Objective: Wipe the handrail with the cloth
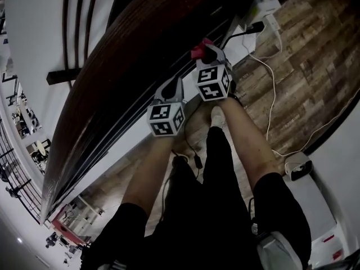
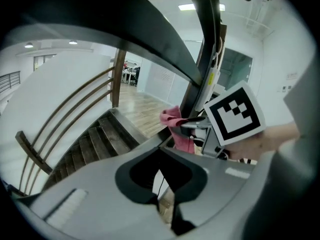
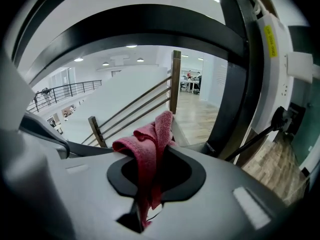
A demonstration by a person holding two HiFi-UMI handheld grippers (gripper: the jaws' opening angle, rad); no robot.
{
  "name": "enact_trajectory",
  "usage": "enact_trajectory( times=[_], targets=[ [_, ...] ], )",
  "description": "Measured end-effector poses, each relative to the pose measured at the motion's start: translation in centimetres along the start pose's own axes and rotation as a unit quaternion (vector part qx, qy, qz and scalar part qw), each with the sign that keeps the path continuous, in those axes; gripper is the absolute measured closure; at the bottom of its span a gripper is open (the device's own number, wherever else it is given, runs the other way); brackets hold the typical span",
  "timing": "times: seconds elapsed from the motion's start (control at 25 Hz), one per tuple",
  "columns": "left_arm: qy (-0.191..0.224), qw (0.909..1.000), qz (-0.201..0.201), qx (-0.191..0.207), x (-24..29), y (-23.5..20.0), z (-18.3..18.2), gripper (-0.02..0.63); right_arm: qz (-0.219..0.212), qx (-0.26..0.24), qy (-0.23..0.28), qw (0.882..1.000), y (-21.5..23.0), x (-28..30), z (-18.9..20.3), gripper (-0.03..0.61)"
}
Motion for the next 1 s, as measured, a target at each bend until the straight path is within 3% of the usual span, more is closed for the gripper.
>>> enact_trajectory(
  times=[0.24,0.52,1.0],
  targets=[
    [0.005,0.9995,-0.022,-0.019,-2.6,-1.6,1.8,0.614,-0.022,-0.001,-0.024,0.999,-2.2,-0.1,0.3,0.528],
    [0.015,0.9978,-0.049,-0.042,-6.1,-3.9,2.6,0.614,-0.048,-0.052,-0.041,0.997,-6.9,-0.9,0.5,0.528],
    [0.028,0.9940,-0.070,-0.079,-10.1,-5.9,4.8,0.614,-0.056,-0.071,-0.041,0.995,-10.8,-1.5,0.6,0.528]
  ],
)
Point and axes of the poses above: the fingertips, and each gripper's own axes: x forward along the fingers, y to its right, z out of its underside, the point moved 5 cm from there along -x, backward along the fingers
